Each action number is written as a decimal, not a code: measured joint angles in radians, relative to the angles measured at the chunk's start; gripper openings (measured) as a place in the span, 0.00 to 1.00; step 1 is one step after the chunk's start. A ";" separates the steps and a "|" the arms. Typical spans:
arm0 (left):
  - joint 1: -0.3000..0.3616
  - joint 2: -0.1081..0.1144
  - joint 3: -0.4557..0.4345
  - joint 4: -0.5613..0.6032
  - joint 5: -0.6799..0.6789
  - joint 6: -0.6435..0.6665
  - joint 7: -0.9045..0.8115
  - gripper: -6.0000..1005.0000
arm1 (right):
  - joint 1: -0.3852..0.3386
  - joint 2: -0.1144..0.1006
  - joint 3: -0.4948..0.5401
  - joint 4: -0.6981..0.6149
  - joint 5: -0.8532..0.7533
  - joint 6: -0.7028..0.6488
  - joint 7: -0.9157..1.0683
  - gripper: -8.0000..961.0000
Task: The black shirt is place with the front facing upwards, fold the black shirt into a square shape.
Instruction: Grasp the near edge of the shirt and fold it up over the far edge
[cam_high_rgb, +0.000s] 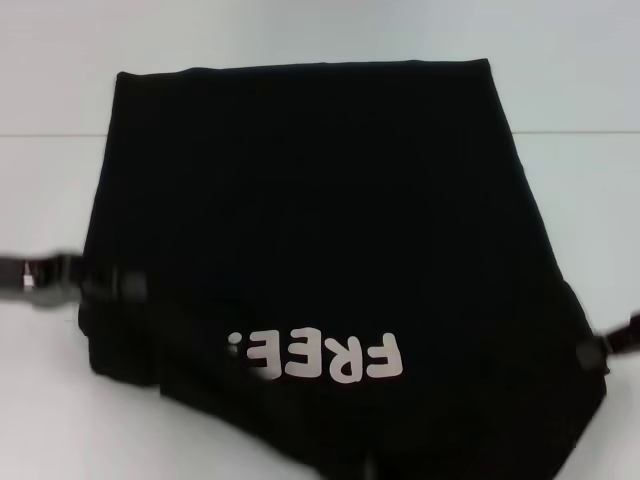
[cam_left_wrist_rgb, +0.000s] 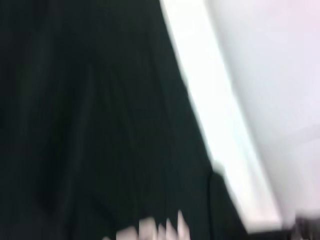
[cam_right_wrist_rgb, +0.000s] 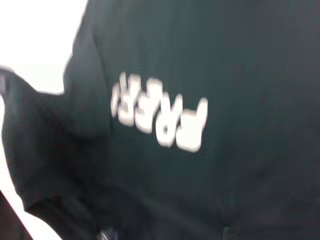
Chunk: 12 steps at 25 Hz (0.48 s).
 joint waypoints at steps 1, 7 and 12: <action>0.000 0.002 -0.029 0.000 -0.023 -0.021 -0.004 0.05 | -0.002 -0.004 0.032 0.000 0.012 0.011 0.003 0.02; 0.038 -0.021 -0.146 -0.010 -0.215 -0.197 0.009 0.06 | -0.039 -0.010 0.162 0.037 0.169 0.160 -0.008 0.02; 0.080 -0.069 -0.153 -0.022 -0.424 -0.335 0.105 0.07 | -0.087 0.014 0.168 0.087 0.385 0.324 -0.094 0.02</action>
